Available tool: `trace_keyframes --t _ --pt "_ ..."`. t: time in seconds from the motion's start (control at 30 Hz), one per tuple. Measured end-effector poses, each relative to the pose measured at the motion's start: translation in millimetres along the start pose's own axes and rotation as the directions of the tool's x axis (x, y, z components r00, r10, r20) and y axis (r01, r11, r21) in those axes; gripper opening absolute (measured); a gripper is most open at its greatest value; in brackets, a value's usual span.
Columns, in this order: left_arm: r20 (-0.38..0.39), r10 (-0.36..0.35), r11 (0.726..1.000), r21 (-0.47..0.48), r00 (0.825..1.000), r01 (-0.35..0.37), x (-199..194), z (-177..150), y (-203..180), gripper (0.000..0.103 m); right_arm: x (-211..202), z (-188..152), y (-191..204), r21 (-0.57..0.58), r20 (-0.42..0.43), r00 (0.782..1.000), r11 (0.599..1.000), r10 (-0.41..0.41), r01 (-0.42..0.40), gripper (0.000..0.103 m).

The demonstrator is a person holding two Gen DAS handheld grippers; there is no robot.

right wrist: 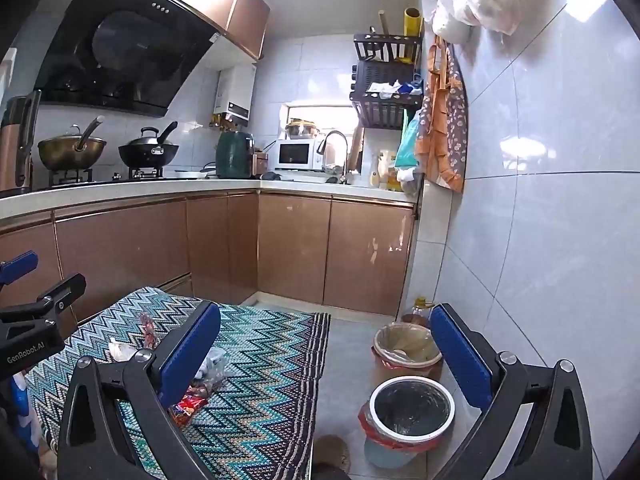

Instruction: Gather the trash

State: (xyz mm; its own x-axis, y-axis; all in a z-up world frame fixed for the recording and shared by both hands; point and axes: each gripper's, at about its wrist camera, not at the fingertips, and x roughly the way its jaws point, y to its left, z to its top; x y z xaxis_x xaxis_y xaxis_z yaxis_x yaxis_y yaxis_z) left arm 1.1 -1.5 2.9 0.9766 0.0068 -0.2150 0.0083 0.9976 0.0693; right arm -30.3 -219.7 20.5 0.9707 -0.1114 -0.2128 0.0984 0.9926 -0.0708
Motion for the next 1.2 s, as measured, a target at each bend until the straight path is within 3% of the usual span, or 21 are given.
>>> trace_keyframes --t 1.2 --pt "0.037 -0.011 1.0 0.0 0.999 0.011 9 2 -1 0.093 9 1 4 -0.008 0.02 1.0 1.0 -0.013 0.013 0.103"
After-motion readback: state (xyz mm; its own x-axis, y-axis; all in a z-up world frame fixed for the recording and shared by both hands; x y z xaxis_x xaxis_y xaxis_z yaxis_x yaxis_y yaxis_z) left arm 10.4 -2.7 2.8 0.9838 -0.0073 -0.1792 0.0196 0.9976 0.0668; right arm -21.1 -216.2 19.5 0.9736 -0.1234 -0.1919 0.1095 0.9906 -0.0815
